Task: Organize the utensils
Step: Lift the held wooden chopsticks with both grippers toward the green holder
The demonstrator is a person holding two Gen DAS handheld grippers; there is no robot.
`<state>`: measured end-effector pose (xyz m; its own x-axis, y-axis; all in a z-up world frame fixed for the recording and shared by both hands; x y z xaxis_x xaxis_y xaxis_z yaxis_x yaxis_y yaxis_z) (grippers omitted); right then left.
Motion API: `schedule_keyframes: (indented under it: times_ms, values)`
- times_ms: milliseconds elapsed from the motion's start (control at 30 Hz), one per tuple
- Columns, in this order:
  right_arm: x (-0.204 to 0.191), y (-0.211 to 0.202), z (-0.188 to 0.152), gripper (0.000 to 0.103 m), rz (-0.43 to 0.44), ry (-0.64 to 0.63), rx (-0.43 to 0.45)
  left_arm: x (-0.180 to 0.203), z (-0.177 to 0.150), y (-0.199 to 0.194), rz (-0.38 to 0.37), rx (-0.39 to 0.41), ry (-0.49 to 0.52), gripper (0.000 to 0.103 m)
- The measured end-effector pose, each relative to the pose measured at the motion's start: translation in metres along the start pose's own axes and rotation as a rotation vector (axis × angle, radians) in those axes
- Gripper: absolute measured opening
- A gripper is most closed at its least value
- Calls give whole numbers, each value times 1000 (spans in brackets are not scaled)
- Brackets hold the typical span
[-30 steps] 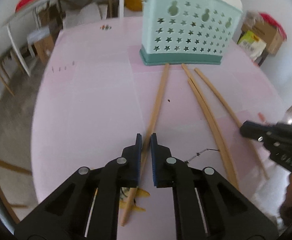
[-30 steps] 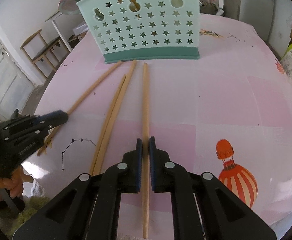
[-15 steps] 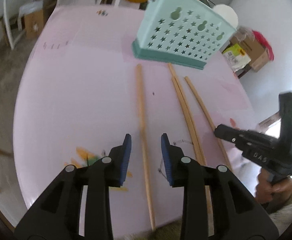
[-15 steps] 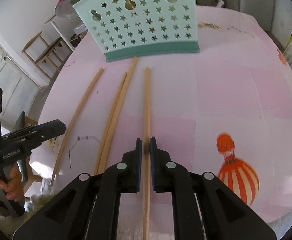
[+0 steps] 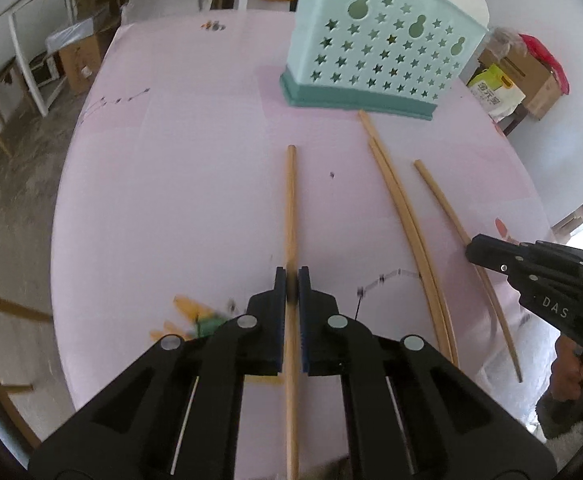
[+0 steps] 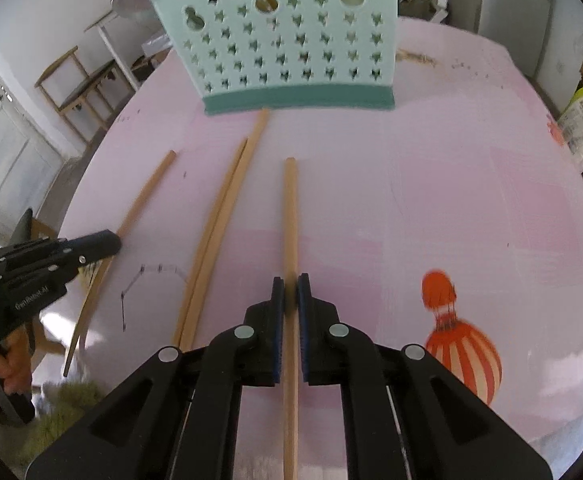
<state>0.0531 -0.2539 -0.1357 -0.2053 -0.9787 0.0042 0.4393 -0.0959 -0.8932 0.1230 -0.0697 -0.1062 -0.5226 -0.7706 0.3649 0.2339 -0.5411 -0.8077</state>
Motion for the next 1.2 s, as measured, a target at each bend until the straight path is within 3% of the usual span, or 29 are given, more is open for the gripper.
schedule_keyframes:
  times_ms: [67, 133, 233, 300, 333, 367, 400, 433, 567, 700, 1200]
  values:
    - [1, 1, 1, 9, 2, -11, 2, 1, 1, 2, 14, 5, 26, 8]
    - [-2, 4, 7, 15, 2, -16, 8, 4, 7, 7, 45, 9, 65, 21]
    - [-10, 10, 18, 17, -1, -33, 35, 9, 20, 17, 93, 13, 137, 29]
    - [-13, 13, 27, 15, -9, -38, 55, 9, 27, 22, 128, 25, 166, 29]
    - [-14, 14, 28, 8, -13, -39, 53, 9, 29, 23, 135, 30, 170, 27]
    - [-14, 15, 29, 7, -12, -41, 48, 8, 30, 22, 140, 31, 164, 22]
    - [-12, 13, 26, 7, -8, -40, 44, 7, 29, 20, 143, 31, 157, 11]
    - [-12, 12, 25, 7, -7, -40, 40, 5, 28, 18, 148, 28, 149, 8]
    - [-9, 8, 16, 7, -6, -32, 34, 5, 23, 15, 173, 19, 151, 8]
    - [-10, 12, 23, 8, 6, -31, 35, 5, 32, 22, 198, 20, 174, 17]
    - [-14, 13, 27, 7, -9, -48, 48, 6, 38, 25, 223, 19, 161, 15]
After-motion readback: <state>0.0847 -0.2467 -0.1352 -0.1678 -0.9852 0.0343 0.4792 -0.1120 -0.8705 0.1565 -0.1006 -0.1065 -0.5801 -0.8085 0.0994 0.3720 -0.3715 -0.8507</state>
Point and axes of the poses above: each gripper's, at about its wrist camera, not at the fingertips, and y roughly the way its jaws point, x to its right, z to its top, the point moved 9 cm from there along y, roughly the way its jaws point, and after that the axes turned 12 degrees about -z, right-handed, at the moved point
